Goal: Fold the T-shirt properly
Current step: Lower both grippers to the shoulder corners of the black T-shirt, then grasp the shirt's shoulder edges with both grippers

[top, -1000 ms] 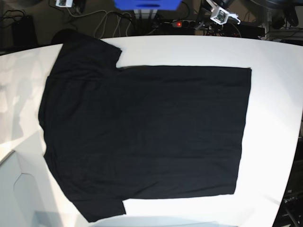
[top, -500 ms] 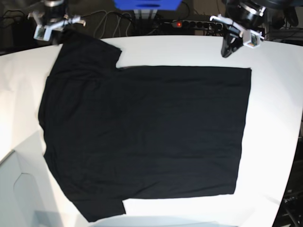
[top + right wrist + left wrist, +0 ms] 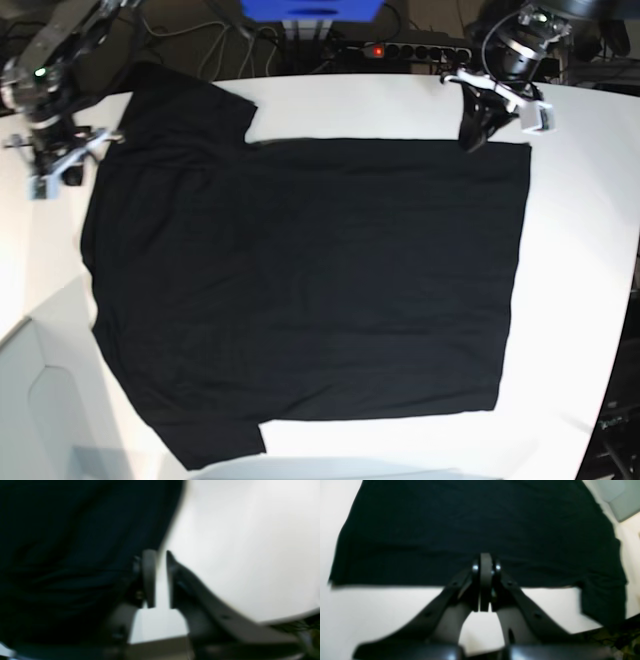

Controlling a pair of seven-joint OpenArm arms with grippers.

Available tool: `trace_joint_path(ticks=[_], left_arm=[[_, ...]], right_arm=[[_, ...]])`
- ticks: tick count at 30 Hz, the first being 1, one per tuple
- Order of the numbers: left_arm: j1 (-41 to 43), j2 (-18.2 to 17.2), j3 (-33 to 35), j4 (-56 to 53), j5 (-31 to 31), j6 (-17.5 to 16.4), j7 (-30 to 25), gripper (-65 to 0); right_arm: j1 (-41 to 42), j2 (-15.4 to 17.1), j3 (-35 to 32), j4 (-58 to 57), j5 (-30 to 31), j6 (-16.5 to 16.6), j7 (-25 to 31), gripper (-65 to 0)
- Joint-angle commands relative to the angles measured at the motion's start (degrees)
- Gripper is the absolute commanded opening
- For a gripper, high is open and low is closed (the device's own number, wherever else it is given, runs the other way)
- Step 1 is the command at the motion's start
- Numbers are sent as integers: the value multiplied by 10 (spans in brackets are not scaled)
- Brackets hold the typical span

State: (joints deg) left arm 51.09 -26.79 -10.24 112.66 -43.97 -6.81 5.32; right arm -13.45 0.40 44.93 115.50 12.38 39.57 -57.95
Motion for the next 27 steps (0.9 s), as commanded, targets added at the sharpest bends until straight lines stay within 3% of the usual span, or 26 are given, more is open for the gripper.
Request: trace_joint_path(ticks=[1,4,7,10,14,20,27], left_arm=[[4,12,-9,10,-3,-4,-2,-645],[-21,41,-32,10,-3,-4,44,-644],[-35,56,-51,10,-3,-4,82,-644],[-43,60,-56,9,-3,-4,91,-644],[-52,60,-56,6,-3,-4,91,-644],[-54,60,-55,3,-3,-4,91,-644],[-54,60,-55,3,-3,-4,91,-644]], right_arm=[[22,13,15,8,0,4,-20,-485],[71,31,58,8,43,4,-130,-405],[93,52,97,0,139,4,-220,-409],[109,57,139,-34,221,4,-220,-409],[114,53,163,-114,274,4,-220,-406],[119,57,166,-268,280,4,-220,-408],[131,54,166,-289,280,4,-220,-406]])
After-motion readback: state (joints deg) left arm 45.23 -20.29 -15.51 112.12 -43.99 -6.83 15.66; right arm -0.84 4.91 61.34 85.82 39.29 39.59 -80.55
